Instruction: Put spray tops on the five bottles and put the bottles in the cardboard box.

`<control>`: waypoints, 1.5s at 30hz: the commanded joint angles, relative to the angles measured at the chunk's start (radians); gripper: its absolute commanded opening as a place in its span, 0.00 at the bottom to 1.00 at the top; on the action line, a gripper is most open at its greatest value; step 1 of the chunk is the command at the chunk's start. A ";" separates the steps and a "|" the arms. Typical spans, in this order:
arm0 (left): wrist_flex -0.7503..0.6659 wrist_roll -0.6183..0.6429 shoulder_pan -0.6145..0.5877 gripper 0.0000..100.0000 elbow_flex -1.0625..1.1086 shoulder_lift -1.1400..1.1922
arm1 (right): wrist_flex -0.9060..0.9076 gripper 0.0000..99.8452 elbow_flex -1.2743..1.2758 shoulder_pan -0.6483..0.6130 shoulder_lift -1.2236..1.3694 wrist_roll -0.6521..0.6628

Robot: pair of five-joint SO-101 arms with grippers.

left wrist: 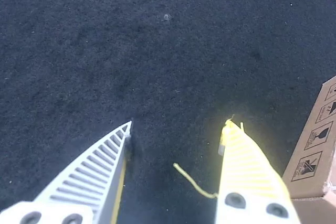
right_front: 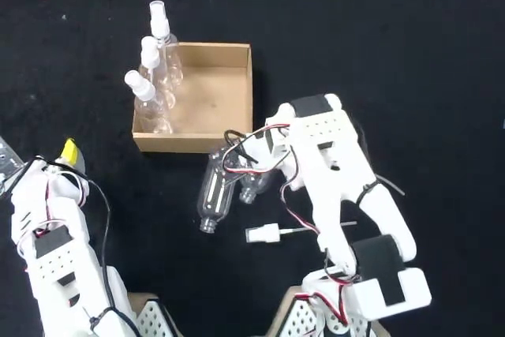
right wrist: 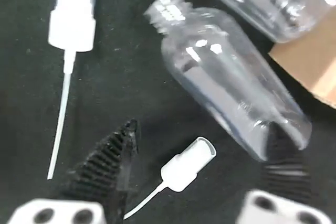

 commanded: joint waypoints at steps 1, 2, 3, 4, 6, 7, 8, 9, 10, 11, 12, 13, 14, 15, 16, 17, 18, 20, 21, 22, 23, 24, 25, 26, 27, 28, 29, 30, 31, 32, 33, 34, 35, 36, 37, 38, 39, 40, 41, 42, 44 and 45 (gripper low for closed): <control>-0.021 0.000 -0.008 0.25 -0.015 -0.021 | -0.041 0.46 -0.058 0.003 -0.015 0.020; -0.021 0.000 -0.008 0.25 -0.015 -0.021 | -0.064 0.46 -0.058 0.005 -0.001 0.018; -0.021 0.000 -0.008 0.25 -0.015 -0.021 | -0.083 0.46 -0.058 0.005 0.010 0.017; -0.021 0.000 -0.008 0.25 -0.015 -0.021 | -0.097 0.46 -0.058 0.005 0.019 0.015; -0.021 0.000 -0.008 0.25 -0.015 -0.021 | -0.104 0.46 -0.058 0.005 0.033 0.014; -0.021 0.000 -0.008 0.25 -0.015 -0.021 | -0.104 0.46 -0.058 0.002 0.039 0.014; -0.021 0.000 -0.008 0.25 -0.015 -0.021 | -0.106 0.46 -0.054 -0.002 0.047 0.014; -0.021 0.000 -0.008 0.25 -0.015 -0.021 | -0.107 0.46 -0.045 -0.002 0.056 0.014; -0.021 0.000 -0.008 0.25 -0.015 -0.021 | -0.109 0.46 -0.038 -0.002 0.067 0.015; -0.021 0.000 -0.008 0.25 -0.015 -0.021 | -0.109 0.46 -0.031 -0.002 0.077 0.015; -0.021 0.000 -0.008 0.25 -0.015 -0.021 | -0.109 0.46 -0.025 0.000 0.087 0.015; -0.021 0.000 -0.008 0.25 -0.015 -0.021 | -0.109 0.46 -0.024 0.003 0.097 0.015; -0.021 0.000 -0.008 0.25 -0.015 -0.021 | -0.106 0.46 -0.024 0.005 0.104 0.015; -0.021 0.000 -0.008 0.25 -0.015 -0.021 | -0.103 0.45 -0.024 0.009 0.107 0.015; -0.021 0.000 -0.008 0.25 -0.015 -0.021 | -0.100 0.42 -0.022 0.018 0.108 0.015; -0.021 0.000 -0.008 0.25 -0.015 -0.021 | -0.098 0.40 -0.024 0.026 0.108 0.015; -0.021 0.000 -0.008 0.25 -0.015 -0.021 | -0.092 0.37 -0.025 0.034 0.102 0.014; -0.021 0.000 -0.008 0.25 -0.015 -0.021 | -0.066 0.31 -0.024 0.048 0.085 0.014; -0.021 0.000 -0.008 0.25 -0.015 -0.021 | -0.046 0.29 -0.024 0.054 0.076 0.014; -0.021 0.000 -0.008 0.25 -0.015 -0.021 | -0.020 0.27 -0.022 0.055 0.067 0.014; -0.021 0.000 -0.008 0.25 -0.015 -0.021 | 0.008 0.26 -0.022 0.063 0.059 0.014; -0.021 0.000 -0.008 0.25 -0.015 -0.021 | 0.035 0.26 -0.022 0.074 0.048 0.014; -0.021 0.000 -0.008 0.25 -0.015 -0.021 | 0.052 0.26 -0.022 0.084 0.036 0.014; -0.021 0.000 -0.008 0.25 -0.015 -0.021 | 0.058 0.26 -0.024 0.097 0.021 0.012; -0.021 0.000 -0.008 0.25 -0.015 -0.021 | 0.060 0.26 -0.024 0.107 0.004 0.002; -0.021 0.000 -0.008 0.25 -0.015 -0.021 | 0.057 0.26 -0.024 0.114 -0.013 -0.028; -0.021 0.000 -0.008 0.25 -0.015 -0.021 | 0.055 0.26 -0.024 0.114 -0.028 -0.057; -0.021 0.000 -0.008 0.25 -0.016 -0.021 | 0.057 0.26 -0.024 0.110 -0.038 -0.084; -0.021 0.000 -0.008 0.25 -0.016 -0.021 | 0.060 0.26 -0.022 0.100 -0.045 -0.115; -0.021 0.000 -0.008 0.25 -0.016 -0.021 | 0.061 0.26 -0.022 0.081 -0.053 -0.147; -0.021 0.000 -0.008 0.25 -0.016 -0.021 | 0.061 0.26 -0.022 0.064 -0.059 -0.184; -0.021 0.000 -0.008 0.25 -0.015 -0.021 | 0.063 0.26 -0.016 0.044 -0.064 -0.221; -0.021 0.000 -0.008 0.25 -0.015 -0.021 | 0.058 0.27 -0.004 0.023 -0.068 -0.250; -0.021 0.000 -0.008 0.25 -0.015 -0.021 | 0.057 0.29 0.012 0.002 -0.070 -0.273; -0.021 0.000 -0.008 0.25 -0.015 -0.021 | 0.057 0.31 0.030 -0.017 -0.070 -0.287; -0.021 -0.002 -0.010 0.25 -0.015 -0.021 | 0.054 0.33 0.051 -0.031 -0.070 -0.287; -0.021 -0.002 -0.010 0.25 -0.015 -0.021 | 0.040 0.35 0.077 -0.041 -0.070 -0.285; -0.021 -0.002 -0.010 0.25 -0.015 -0.021 | 0.015 0.36 0.107 -0.044 -0.070 -0.285; -0.021 -0.002 -0.010 0.25 -0.015 -0.021 | -0.017 0.37 0.136 -0.046 -0.070 -0.285; -0.021 -0.002 -0.010 0.25 -0.015 -0.021 | -0.052 0.36 0.163 -0.046 -0.070 -0.285; -0.021 -0.002 -0.010 0.25 -0.015 -0.021 | -0.121 0.36 0.219 -0.046 -0.070 -0.285; -0.021 -0.002 -0.010 0.25 -0.015 -0.021 | -0.150 0.36 0.245 -0.046 -0.070 -0.285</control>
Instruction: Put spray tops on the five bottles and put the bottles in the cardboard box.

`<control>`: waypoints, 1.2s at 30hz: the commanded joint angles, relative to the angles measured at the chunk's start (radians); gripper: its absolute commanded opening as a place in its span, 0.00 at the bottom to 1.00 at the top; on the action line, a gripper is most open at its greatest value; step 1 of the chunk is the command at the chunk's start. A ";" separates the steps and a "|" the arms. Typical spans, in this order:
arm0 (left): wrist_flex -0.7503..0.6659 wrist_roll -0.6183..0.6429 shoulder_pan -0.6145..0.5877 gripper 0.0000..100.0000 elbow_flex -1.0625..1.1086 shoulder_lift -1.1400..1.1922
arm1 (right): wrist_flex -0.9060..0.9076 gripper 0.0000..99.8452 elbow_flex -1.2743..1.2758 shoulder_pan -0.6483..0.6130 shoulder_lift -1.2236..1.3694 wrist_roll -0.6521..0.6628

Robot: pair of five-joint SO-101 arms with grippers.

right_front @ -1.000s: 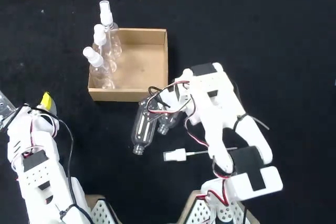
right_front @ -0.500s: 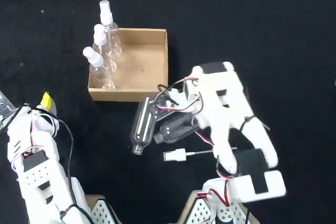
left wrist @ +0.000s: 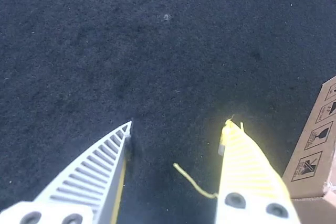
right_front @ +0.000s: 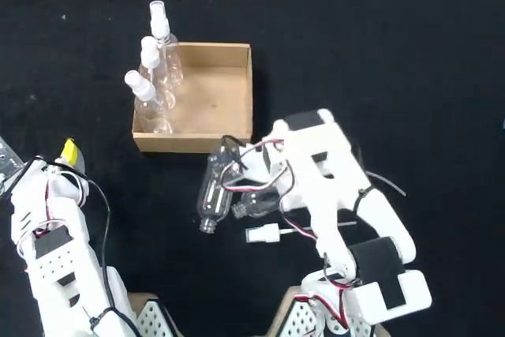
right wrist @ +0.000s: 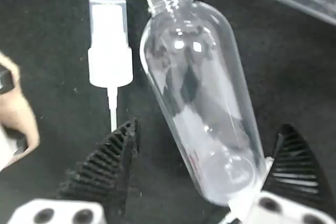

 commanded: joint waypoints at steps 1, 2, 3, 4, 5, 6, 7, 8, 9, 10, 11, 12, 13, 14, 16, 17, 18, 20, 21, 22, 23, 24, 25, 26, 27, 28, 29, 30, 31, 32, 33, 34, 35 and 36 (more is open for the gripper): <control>-0.021 -0.002 -0.010 0.25 -0.015 -0.021 | -0.150 0.36 0.090 -0.020 -0.059 -0.011; -0.021 -0.002 -0.010 0.25 -0.015 -0.021 | -0.178 0.36 0.108 -0.021 -0.059 -0.015; -0.021 -0.002 -0.010 0.25 -0.015 -0.021 | -0.201 0.36 0.120 -0.021 -0.059 -0.015; -0.021 -0.002 -0.010 0.25 -0.015 -0.021 | -0.221 0.36 0.131 -0.021 -0.059 -0.017; -0.021 -0.002 -0.010 0.25 -0.015 -0.021 | -0.236 0.36 0.139 -0.020 -0.059 -0.018; -0.021 -0.002 -0.010 0.25 -0.015 -0.021 | -0.249 0.36 0.143 -0.018 -0.059 -0.025; -0.021 -0.002 -0.010 0.25 -0.015 -0.021 | -0.259 0.33 0.143 -0.018 -0.059 -0.046; -0.021 -0.002 -0.010 0.25 -0.015 -0.021 | -0.267 0.30 0.142 -0.018 -0.059 -0.069; -0.021 -0.002 -0.010 0.25 -0.015 -0.021 | -0.276 0.26 0.142 -0.018 -0.059 -0.086; -0.021 -0.002 -0.010 0.25 -0.015 -0.021 | -0.284 0.21 0.136 -0.018 -0.059 -0.100; -0.021 -0.002 -0.010 0.25 -0.015 -0.021 | -0.282 0.17 0.125 -0.018 -0.059 -0.107; -0.021 -0.002 -0.010 0.25 -0.015 -0.021 | -0.278 0.13 0.113 -0.017 -0.061 -0.110; -0.021 -0.002 -0.010 0.25 -0.015 -0.021 | -0.270 0.12 0.099 -0.015 -0.061 -0.115; -0.021 -0.002 -0.010 0.25 -0.015 -0.021 | -0.250 0.12 0.081 -0.008 -0.061 -0.117; -0.021 -0.002 -0.010 0.25 -0.015 -0.021 | -0.180 0.13 0.022 0.015 -0.061 -0.117; -0.021 -0.002 -0.010 0.25 -0.015 -0.021 | -0.132 0.14 -0.021 0.026 -0.064 -0.117; -0.021 -0.002 -0.010 0.25 -0.015 -0.021 | -0.080 0.14 -0.067 0.038 -0.073 -0.117; -0.021 -0.002 -0.008 0.25 -0.015 -0.021 | 0.026 0.14 -0.159 0.066 -0.107 -0.115; -0.021 -0.002 -0.008 0.25 -0.015 -0.021 | 0.069 0.14 -0.206 0.080 -0.130 -0.115; -0.021 -0.002 -0.008 0.25 -0.015 -0.021 | 0.104 0.14 -0.249 0.100 -0.154 -0.115; -0.021 -0.002 -0.008 0.25 -0.015 -0.021 | 0.135 0.14 -0.289 0.123 -0.177 -0.117; -0.021 -0.002 -0.008 0.25 -0.015 -0.021 | 0.161 0.14 -0.325 0.150 -0.202 -0.117; -0.021 -0.002 -0.008 0.25 -0.015 -0.021 | 0.180 0.14 -0.352 0.186 -0.222 -0.118; -0.021 -0.002 -0.008 0.25 -0.015 -0.021 | 0.190 0.14 -0.374 0.227 -0.236 -0.130; -0.021 -0.002 -0.008 0.25 -0.015 -0.021 | 0.189 0.14 -0.383 0.275 -0.248 -0.163; -0.021 -0.002 -0.008 0.25 -0.015 -0.021 | 0.175 0.14 -0.384 0.333 -0.249 -0.203; -0.021 -0.002 -0.008 0.25 -0.015 -0.021 | 0.152 0.14 -0.381 0.393 -0.245 -0.244; -0.021 -0.002 -0.008 0.25 -0.015 -0.021 | 0.126 0.14 -0.375 0.457 -0.231 -0.292; -0.021 -0.002 -0.008 0.25 -0.015 -0.021 | 0.095 0.14 -0.364 0.531 -0.213 -0.336; -0.021 -0.002 -0.008 0.25 -0.015 -0.021 | 0.060 0.14 -0.357 0.606 -0.185 -0.377; -0.021 -0.002 -0.008 0.25 -0.015 -0.021 | 0.025 0.14 -0.351 0.681 -0.154 -0.410; -0.021 -0.002 -0.008 0.25 -0.015 -0.021 | -0.011 0.14 -0.346 0.755 -0.116 -0.440; -0.021 -0.002 -0.008 0.25 -0.015 -0.021 | -0.044 0.14 -0.343 0.829 -0.073 -0.471; -0.021 -0.002 -0.008 0.25 -0.015 -0.021 | -0.072 0.14 -0.344 0.896 -0.030 -0.496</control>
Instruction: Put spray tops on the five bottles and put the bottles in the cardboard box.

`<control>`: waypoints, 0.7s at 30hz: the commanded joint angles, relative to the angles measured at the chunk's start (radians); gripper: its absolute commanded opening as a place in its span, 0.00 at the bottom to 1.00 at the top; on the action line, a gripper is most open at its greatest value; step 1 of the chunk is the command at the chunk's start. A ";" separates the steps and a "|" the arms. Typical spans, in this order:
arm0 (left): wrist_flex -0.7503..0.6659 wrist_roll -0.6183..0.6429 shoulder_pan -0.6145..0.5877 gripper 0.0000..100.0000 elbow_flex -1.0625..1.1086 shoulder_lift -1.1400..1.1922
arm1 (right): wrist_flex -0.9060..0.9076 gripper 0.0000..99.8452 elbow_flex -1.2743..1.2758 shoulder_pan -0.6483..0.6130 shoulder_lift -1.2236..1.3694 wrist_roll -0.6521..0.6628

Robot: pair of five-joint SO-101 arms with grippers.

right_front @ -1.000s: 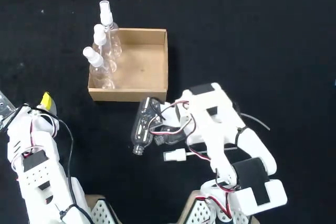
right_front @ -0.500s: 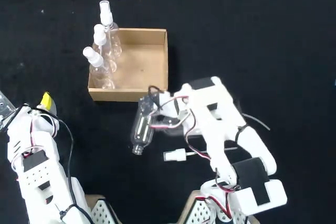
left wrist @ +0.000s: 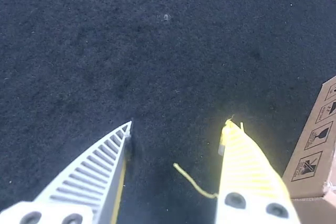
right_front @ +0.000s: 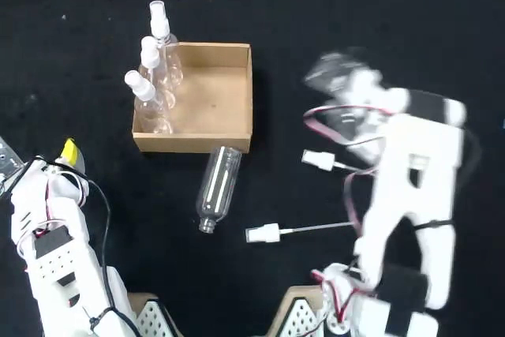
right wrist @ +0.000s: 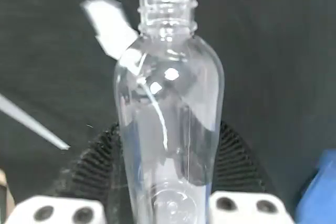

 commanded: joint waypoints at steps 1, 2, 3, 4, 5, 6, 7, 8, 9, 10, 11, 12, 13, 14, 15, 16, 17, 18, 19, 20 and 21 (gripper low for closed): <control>-0.021 -0.002 -0.008 0.25 -0.015 -0.021 | -0.141 0.14 -0.028 0.354 0.160 -0.124; -0.021 -0.002 -0.008 0.25 -0.015 -0.021 | -0.157 0.14 -0.031 0.410 0.202 -0.130; -0.021 -0.002 -0.008 0.25 -0.015 -0.021 | -0.170 0.14 -0.031 0.459 0.240 -0.130; -0.021 -0.002 -0.008 0.25 -0.015 -0.021 | -0.180 0.14 -0.033 0.508 0.277 -0.127; -0.021 -0.002 -0.008 0.25 -0.015 -0.021 | -0.181 0.14 -0.041 0.548 0.311 -0.118; -0.021 -0.002 -0.008 0.25 -0.015 -0.021 | -0.184 0.15 -0.050 0.588 0.346 -0.115; -0.021 -0.002 -0.008 0.25 -0.015 -0.021 | -0.190 0.15 -0.058 0.624 0.380 -0.115; -0.021 -0.002 -0.008 0.25 -0.015 -0.021 | -0.198 0.15 -0.067 0.658 0.410 -0.115; -0.021 -0.002 -0.008 0.25 -0.015 -0.021 | -0.203 0.16 -0.077 0.686 0.440 -0.115; -0.021 -0.002 -0.008 0.25 -0.015 -0.021 | -0.204 0.18 -0.094 0.707 0.469 -0.109; -0.021 -0.002 -0.008 0.25 -0.015 -0.021 | -0.198 0.21 -0.116 0.718 0.499 -0.092; -0.021 -0.002 -0.008 0.25 -0.015 -0.021 | -0.193 0.24 -0.136 0.721 0.524 -0.075; -0.021 -0.002 -0.008 0.25 -0.015 -0.021 | -0.186 0.29 -0.153 0.724 0.544 -0.066; -0.021 -0.002 -0.008 0.25 -0.015 -0.021 | -0.169 0.32 -0.174 0.726 0.561 -0.058; -0.021 -0.002 -0.008 0.25 -0.015 -0.021 | -0.146 0.35 -0.199 0.724 0.572 -0.057; -0.021 -0.002 -0.008 0.25 -0.015 -0.021 | -0.114 0.37 -0.228 0.723 0.578 -0.055; -0.021 -0.002 -0.010 0.25 -0.015 -0.021 | -0.077 0.38 -0.259 0.721 0.579 -0.055; -0.021 -0.002 -0.010 0.25 -0.015 -0.021 | -0.041 0.37 -0.289 0.718 0.581 -0.054; -0.021 -0.002 -0.010 0.25 -0.015 -0.021 | -0.008 0.36 -0.325 0.709 0.581 -0.054; -0.021 -0.002 -0.010 0.25 -0.015 -0.021 | 0.021 0.36 -0.360 0.704 0.584 -0.054; -0.021 -0.002 -0.010 0.25 -0.015 -0.021 | 0.043 0.36 -0.389 0.700 0.588 -0.054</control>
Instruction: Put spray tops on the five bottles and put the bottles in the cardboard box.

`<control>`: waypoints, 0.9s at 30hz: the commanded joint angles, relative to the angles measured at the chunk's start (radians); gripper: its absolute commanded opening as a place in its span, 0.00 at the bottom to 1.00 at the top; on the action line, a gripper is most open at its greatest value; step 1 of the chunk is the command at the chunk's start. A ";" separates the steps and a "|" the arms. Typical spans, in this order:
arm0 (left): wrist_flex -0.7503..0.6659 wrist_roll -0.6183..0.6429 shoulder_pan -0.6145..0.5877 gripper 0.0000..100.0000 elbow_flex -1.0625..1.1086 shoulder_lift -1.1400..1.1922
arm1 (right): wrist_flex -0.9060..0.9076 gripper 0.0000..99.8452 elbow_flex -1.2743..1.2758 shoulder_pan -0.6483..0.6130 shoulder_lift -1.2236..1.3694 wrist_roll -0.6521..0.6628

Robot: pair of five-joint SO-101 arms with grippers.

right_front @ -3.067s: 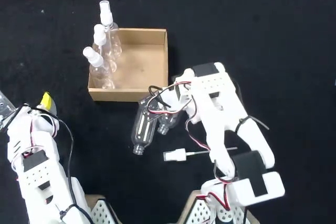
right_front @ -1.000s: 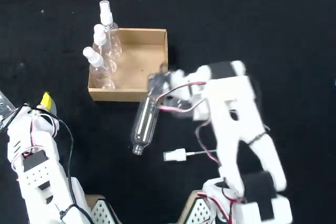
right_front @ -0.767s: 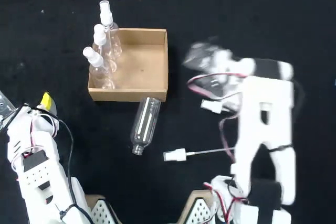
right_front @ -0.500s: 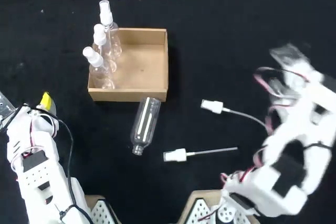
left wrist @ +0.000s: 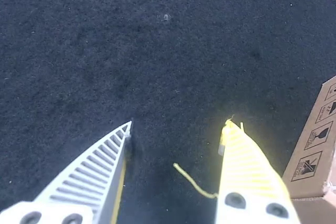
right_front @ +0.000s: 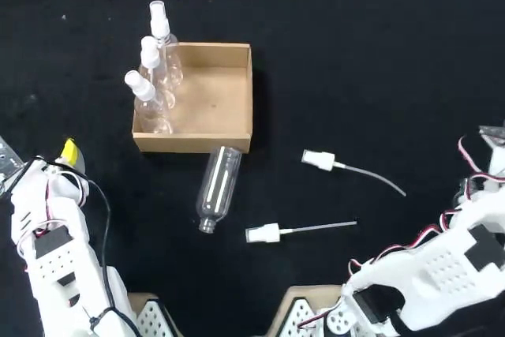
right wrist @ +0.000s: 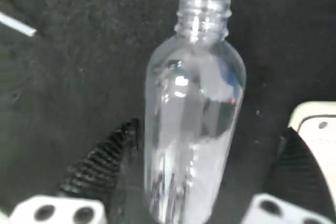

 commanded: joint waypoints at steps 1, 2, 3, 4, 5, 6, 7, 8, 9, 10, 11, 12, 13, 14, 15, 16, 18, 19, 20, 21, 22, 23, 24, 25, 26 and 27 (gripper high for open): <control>-0.021 -0.002 -0.010 0.25 -0.015 -0.021 | 0.121 0.36 -0.176 -0.014 -0.002 0.012; -0.021 -0.002 -0.010 0.25 -0.015 -0.021 | 0.130 0.36 -0.185 -0.020 0.002 0.012; -0.021 -0.002 -0.010 0.25 -0.015 -0.021 | 0.140 0.36 -0.193 -0.026 0.008 0.009; -0.021 -0.002 -0.010 0.25 -0.015 -0.021 | 0.140 0.36 -0.193 -0.031 0.015 0.006; -0.021 -0.002 -0.010 0.25 -0.015 -0.021 | 0.135 0.36 -0.189 -0.040 0.021 0.005; -0.021 -0.002 -0.010 0.25 -0.015 -0.021 | 0.132 0.36 -0.188 -0.044 0.031 0.005; -0.021 -0.002 -0.010 0.25 -0.015 -0.021 | 0.132 0.36 -0.186 -0.044 0.045 0.005; -0.021 -0.002 -0.010 0.25 -0.015 -0.021 | 0.130 0.36 -0.188 -0.044 0.064 0.005; -0.021 -0.002 -0.010 0.25 -0.015 -0.021 | 0.130 0.36 -0.189 -0.044 0.082 0.008; -0.021 -0.002 -0.010 0.25 -0.015 -0.021 | 0.129 0.36 -0.194 -0.049 0.104 0.009; -0.021 -0.002 -0.010 0.25 -0.015 -0.021 | 0.124 0.36 -0.196 -0.054 0.122 0.009; -0.021 -0.002 -0.010 0.25 -0.015 -0.021 | 0.112 0.36 -0.196 -0.063 0.136 0.006; -0.021 -0.002 -0.010 0.25 -0.015 -0.021 | 0.098 0.36 -0.196 -0.075 0.143 0.006; -0.021 -0.002 -0.010 0.25 -0.015 -0.021 | 0.087 0.36 -0.196 -0.081 0.148 0.006; -0.021 -0.002 -0.010 0.25 -0.015 -0.021 | 0.078 0.34 -0.191 -0.086 0.147 0.006; -0.021 -0.002 -0.010 0.25 -0.015 -0.021 | 0.072 0.30 -0.191 -0.087 0.145 0.006; -0.020 -0.002 -0.010 0.25 -0.013 -0.021 | 0.064 0.21 -0.197 -0.087 0.145 0.008; -0.020 -0.002 -0.010 0.25 -0.013 -0.021 | 0.057 0.17 -0.197 -0.087 0.145 0.011; -0.020 -0.002 -0.010 0.25 -0.013 -0.021 | 0.048 0.13 -0.199 -0.087 0.145 0.011; -0.020 -0.002 -0.010 0.25 -0.013 -0.021 | 0.043 0.10 -0.208 -0.087 0.145 0.011; -0.020 -0.002 -0.010 0.25 -0.013 -0.021 | 0.043 0.07 -0.222 -0.091 0.145 0.012; -0.020 -0.002 -0.010 0.25 -0.013 -0.021 | 0.044 0.04 -0.239 -0.091 0.145 0.012; -0.020 -0.002 -0.010 0.25 -0.013 -0.021 | 0.046 0.03 -0.257 -0.092 0.145 0.012; -0.020 -0.002 -0.010 0.25 -0.013 -0.021 | 0.046 0.03 -0.278 -0.097 0.145 0.012; -0.020 -0.002 -0.010 0.25 -0.013 -0.021 | 0.046 0.03 -0.298 -0.104 0.145 0.012; -0.020 -0.002 -0.010 0.25 -0.013 -0.021 | 0.048 0.03 -0.312 -0.112 0.145 0.012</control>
